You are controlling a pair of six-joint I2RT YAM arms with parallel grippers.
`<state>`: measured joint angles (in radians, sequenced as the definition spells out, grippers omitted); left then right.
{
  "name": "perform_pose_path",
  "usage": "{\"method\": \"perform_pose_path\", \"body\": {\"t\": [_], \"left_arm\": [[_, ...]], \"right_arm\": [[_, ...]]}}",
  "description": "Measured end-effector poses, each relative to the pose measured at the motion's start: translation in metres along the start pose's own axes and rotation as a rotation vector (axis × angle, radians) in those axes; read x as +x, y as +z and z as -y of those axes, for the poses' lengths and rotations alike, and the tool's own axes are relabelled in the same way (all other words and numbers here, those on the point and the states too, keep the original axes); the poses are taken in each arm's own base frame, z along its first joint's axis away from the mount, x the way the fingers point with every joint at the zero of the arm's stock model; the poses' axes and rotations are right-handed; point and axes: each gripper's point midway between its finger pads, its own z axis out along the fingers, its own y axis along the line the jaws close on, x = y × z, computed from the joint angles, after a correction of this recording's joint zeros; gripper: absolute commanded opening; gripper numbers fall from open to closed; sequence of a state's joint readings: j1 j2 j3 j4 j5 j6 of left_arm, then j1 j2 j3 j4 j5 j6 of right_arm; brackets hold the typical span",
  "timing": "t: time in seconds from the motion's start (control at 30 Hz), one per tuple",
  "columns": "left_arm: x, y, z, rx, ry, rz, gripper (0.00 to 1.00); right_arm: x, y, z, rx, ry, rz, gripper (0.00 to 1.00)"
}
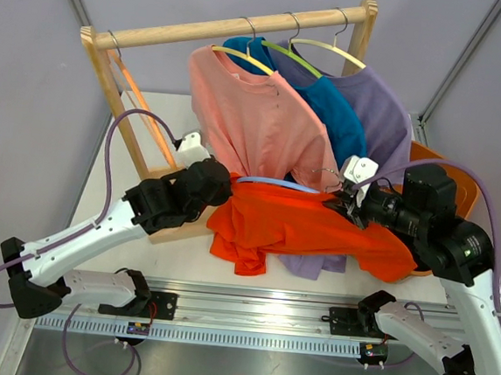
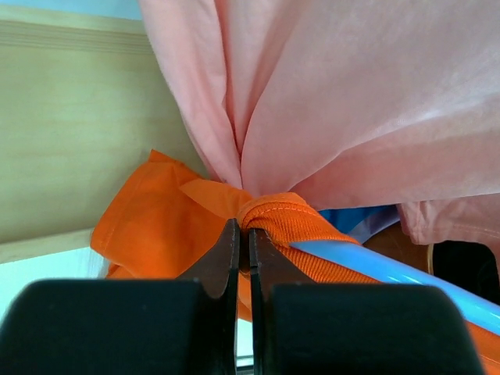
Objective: Remove the t-shirt from the hanger
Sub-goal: Remove the tshirt from the hanger
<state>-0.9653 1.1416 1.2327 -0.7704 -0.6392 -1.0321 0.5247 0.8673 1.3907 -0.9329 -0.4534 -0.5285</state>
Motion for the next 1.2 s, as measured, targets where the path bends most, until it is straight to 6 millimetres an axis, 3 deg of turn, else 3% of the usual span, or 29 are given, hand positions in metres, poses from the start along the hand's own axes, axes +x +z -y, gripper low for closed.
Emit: {"method": "perform_pose_path", "body": {"t": [0.37,0.6,0.97,1.2], "left_arm": [[0.021,-0.003,-0.017,0.0,-0.069,-0.051,0.0],[0.016,-0.015,-0.019,0.031,-0.119,-0.055,0.0],[0.014,-0.024,-0.028,0.026,-0.169,-0.071,0.0],[0.009,-0.037,-0.04,0.016,-0.216,-0.072,0.0]], "right_arm": [[-0.006,-0.004,-0.009,-0.033,0.009,0.032,0.0],[-0.016,-0.009,-0.015,-0.072,-0.017,0.063,0.0],[-0.012,-0.011,-0.016,-0.069,-0.046,0.053,0.0],[0.001,-0.007,-0.021,-0.089,-0.068,0.034,0.0]]}}
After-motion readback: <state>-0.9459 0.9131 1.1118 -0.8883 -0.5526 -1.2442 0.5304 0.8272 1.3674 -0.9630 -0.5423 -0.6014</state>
